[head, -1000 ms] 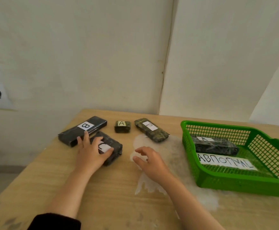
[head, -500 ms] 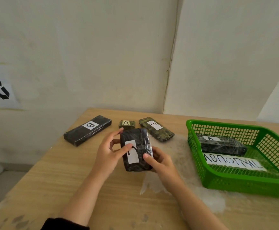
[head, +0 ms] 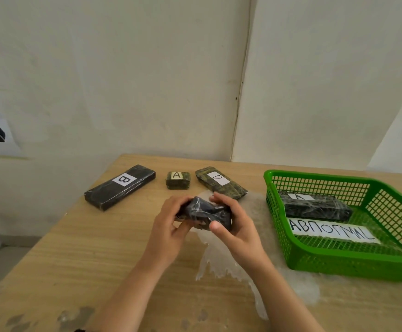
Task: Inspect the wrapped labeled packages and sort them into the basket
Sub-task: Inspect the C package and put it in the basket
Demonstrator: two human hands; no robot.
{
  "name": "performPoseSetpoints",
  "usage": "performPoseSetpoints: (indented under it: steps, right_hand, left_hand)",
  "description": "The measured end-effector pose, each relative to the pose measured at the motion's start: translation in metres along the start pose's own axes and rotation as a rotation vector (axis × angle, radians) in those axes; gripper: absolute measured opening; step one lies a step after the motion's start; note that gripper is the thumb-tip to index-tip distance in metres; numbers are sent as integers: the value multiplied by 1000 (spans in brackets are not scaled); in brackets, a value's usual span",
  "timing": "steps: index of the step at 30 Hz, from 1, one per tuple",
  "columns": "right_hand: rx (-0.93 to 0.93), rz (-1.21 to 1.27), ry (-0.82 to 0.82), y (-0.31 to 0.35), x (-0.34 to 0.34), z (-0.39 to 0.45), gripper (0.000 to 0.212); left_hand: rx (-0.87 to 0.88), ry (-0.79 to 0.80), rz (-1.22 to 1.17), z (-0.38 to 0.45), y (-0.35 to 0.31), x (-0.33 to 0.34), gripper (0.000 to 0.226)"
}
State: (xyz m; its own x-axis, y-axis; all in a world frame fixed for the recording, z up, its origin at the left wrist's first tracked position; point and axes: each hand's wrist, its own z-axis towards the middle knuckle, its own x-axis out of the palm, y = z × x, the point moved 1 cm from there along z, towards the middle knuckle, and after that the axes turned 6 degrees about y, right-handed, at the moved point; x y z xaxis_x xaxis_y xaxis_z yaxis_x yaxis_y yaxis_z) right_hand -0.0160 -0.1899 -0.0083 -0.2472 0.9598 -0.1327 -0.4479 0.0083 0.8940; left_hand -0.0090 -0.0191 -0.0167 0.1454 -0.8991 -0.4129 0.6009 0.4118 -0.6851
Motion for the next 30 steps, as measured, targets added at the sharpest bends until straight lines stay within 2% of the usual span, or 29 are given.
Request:
performPoseSetpoints:
  steps: [2,5,6,9,11,13,16,19,22,26,30]
  right_hand:
    - [-12,-43,-42,2,-5,2,48]
    - [-47,-111,-89,3,-11,1,39]
    - [-59,-135,-92,4,-11,0,38]
    - [-68,-139,-72,7,-10,-2,35]
    - [-47,-81,-32,5,-10,-6,45]
    - [6,-15,22,4,-11,-10,56]
    - [109,67,46,2,-10,-10,49]
    - [164,96,19,-2,-11,-8,36]
    - [173,80,39,-5,-8,-9,36]
    - [178,8,82,-1,-6,-10,35]
    - [145,-103,212,1,-19,-13,62]
  left_hand:
    - [36,6,-35,0,-1,0,42]
    - [-4,65,-174,-2,-8,1,69]
    - [-31,80,-218,-2,-11,2,72]
    - [7,70,-211,1,-16,5,48]
    - [10,50,-268,1,-20,5,39]
    - [-12,31,-379,0,-23,5,39]
    - [-11,62,-439,-4,-26,9,35]
    - [-20,102,-431,-6,-27,12,41]
    - [-45,109,-389,-8,-26,11,46]
    - [-60,74,-319,-7,-26,10,38]
    - [-112,87,-374,-7,-29,6,36]
